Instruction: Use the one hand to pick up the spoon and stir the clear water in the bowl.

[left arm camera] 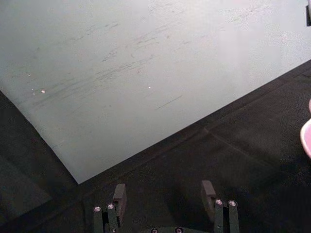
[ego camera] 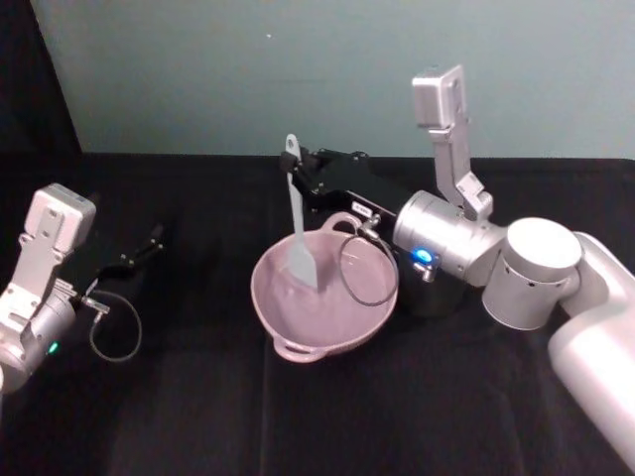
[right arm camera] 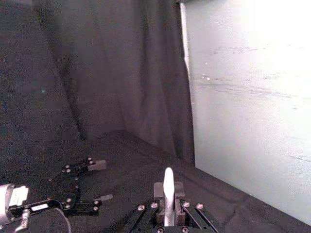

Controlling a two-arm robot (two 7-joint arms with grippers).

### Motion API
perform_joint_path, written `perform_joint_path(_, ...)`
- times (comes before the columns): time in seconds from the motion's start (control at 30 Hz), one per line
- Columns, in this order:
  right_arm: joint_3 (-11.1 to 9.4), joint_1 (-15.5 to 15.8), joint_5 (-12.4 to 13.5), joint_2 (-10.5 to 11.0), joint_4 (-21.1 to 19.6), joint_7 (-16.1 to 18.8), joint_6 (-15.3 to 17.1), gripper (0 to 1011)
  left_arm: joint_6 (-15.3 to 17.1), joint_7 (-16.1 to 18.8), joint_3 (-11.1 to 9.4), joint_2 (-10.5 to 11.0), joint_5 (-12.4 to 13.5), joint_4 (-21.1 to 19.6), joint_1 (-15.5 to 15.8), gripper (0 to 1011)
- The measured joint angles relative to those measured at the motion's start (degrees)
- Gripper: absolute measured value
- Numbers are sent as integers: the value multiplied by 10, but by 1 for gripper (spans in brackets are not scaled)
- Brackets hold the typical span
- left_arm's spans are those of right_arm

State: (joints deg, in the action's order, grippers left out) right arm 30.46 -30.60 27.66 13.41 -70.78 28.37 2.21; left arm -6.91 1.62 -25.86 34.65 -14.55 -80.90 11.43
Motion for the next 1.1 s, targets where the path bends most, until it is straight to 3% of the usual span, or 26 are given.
perform_joint_path(0.6,-36,52,2,56,-73,-13,15,124,0,0,0,0,0,0,0,1011)
perform_joint_path(0.87,-36,76,6,66,-106,-14,20,124,0,0,0,0,0,0,0,1011)
perform_joint_path(1.1,-25,84,12,62,-114,-8,22,125,0,0,0,0,0,0,0,1011)
